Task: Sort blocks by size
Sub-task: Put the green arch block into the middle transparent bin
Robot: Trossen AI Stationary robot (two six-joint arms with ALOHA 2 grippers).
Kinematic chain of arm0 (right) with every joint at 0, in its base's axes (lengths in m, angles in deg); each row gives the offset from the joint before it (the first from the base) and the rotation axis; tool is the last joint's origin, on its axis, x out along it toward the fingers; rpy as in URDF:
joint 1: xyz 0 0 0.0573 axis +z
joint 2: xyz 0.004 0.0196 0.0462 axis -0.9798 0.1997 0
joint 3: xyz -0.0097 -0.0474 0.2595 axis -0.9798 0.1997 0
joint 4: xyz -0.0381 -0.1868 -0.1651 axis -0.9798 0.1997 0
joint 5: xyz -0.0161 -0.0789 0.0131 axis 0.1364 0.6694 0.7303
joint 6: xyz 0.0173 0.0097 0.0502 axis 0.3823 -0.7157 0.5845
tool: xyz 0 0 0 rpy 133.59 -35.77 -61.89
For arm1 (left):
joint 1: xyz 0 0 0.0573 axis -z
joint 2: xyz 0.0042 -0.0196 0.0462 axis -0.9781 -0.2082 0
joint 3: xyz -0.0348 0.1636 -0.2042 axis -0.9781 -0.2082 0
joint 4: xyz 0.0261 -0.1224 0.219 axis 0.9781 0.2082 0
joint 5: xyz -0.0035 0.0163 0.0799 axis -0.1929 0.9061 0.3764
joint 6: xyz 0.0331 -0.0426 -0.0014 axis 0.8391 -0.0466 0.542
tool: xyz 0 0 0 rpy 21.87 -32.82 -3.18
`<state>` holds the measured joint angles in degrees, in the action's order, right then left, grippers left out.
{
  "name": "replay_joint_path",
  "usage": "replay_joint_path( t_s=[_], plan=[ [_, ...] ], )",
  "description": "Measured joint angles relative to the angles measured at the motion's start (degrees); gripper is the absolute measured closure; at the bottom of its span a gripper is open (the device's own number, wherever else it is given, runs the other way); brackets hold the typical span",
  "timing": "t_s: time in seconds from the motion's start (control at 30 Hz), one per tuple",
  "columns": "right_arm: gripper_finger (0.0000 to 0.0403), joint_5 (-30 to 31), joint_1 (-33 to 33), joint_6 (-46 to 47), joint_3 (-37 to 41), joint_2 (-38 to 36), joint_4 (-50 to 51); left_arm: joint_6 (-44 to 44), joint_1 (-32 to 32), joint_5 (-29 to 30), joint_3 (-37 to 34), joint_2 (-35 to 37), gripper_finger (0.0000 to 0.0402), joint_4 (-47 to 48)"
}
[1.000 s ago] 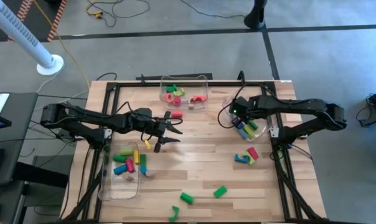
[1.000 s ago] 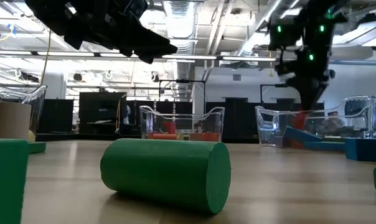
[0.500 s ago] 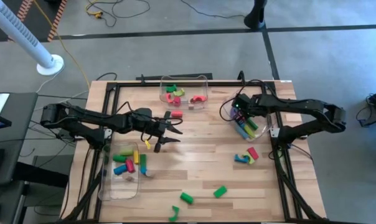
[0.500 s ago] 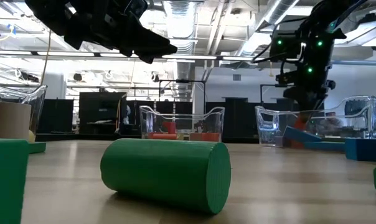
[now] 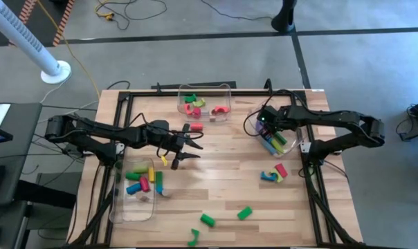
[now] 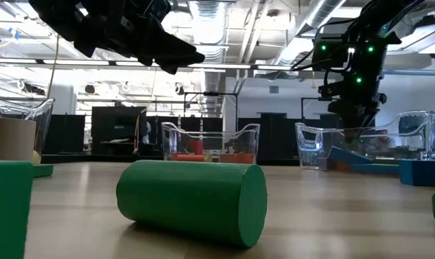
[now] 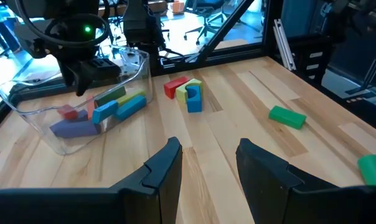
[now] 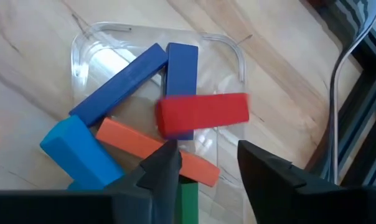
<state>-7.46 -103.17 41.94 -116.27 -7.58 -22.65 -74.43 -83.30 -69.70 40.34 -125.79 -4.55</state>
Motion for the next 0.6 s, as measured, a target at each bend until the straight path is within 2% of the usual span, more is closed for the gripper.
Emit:
replay_joint_path(
  t_s=[0.17,0.37,0.6],
  plan=[
    [0.0187,0.15,0.24,0.2,-0.01,-1.9,-0.41,-0.11,0.0,0.0,0.0,0.0,0.0258,0.02],
    [0.0189,0.22,0.47,0.2,-0.01,-7.97,-1.94,-0.15,0.0,-0.02,0.0,0.0,0.0258,0.07],
    [0.0192,0.44,5.21,-0.58,-0.03,-15.43,-5.48,-0.13,0.0,-0.02,0.0,0.02,0.0258,1.23]
  ],
)
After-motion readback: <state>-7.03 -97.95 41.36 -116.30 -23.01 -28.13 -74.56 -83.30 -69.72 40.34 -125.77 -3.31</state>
